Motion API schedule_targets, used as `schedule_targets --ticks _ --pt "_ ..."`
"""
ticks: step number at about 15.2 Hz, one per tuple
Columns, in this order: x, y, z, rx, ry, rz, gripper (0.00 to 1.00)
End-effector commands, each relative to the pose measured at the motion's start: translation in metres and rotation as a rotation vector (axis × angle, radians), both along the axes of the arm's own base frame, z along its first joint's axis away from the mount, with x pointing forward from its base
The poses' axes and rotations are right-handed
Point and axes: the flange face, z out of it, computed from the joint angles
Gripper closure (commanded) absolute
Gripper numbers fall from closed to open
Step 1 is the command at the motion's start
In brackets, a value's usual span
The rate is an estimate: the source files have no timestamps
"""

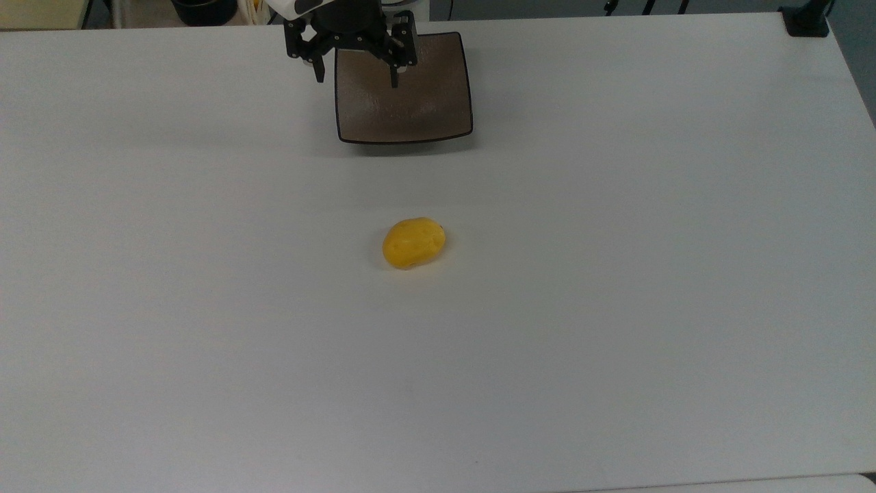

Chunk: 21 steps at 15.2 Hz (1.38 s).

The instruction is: Put potatoes on a ceramic plate

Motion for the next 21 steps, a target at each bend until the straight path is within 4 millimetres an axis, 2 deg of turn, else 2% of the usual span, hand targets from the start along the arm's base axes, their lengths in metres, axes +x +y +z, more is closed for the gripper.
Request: schedule_targets --ticks 1,17,21 --pt "-0.0040 -0.0013 0.0011 0.010 -0.011 0.044 0.00" --pt "-0.0042 -0.0020 0.0043 0.024 -0.016 0.007 0.00" --pt "0.0012 0.0018 0.0015 0.030 -0.028 -0.166 0.00"
